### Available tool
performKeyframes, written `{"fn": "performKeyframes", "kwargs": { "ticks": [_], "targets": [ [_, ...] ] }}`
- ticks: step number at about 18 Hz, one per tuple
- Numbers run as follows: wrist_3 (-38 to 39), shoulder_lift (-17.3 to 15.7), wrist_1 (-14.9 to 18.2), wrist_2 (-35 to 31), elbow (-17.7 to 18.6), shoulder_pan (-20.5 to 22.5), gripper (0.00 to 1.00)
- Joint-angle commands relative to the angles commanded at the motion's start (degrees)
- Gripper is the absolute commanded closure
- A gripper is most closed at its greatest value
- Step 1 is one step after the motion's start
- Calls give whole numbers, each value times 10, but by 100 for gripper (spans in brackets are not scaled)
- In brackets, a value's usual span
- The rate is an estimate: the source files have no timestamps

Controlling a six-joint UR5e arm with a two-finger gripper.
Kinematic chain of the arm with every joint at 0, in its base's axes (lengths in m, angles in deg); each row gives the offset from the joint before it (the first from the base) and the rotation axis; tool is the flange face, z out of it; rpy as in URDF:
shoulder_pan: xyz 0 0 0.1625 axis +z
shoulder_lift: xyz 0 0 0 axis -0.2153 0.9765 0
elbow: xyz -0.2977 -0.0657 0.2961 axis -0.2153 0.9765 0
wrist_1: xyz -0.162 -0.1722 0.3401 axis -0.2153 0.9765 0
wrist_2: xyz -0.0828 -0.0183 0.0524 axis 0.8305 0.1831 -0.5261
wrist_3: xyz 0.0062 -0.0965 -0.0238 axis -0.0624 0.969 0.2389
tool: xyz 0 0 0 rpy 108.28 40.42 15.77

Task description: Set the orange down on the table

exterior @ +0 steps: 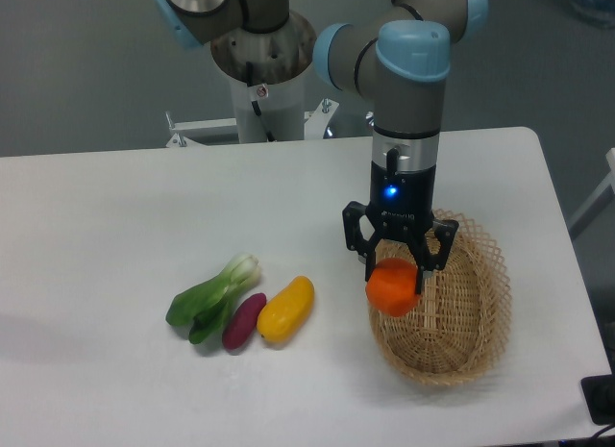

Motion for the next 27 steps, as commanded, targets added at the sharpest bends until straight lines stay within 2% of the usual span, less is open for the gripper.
{"fn": "performKeyframes", "kwargs": {
  "ticks": [4,9,12,15,20,23,27],
  "targets": [
    [-2,-2,1,-2,10,0,41],
    [-78,-26,1,-4,70,2,41],
    [-117,-34,1,-54,104,0,41],
    [-162,-33,7,-70,127,-13,41],
    [-223,-64,9,-161,215,-55,41],
    [-257,-62,25,-164,235,-65,41],
    [-258,-55,25,-165,261,-75,41]
  ]
}}
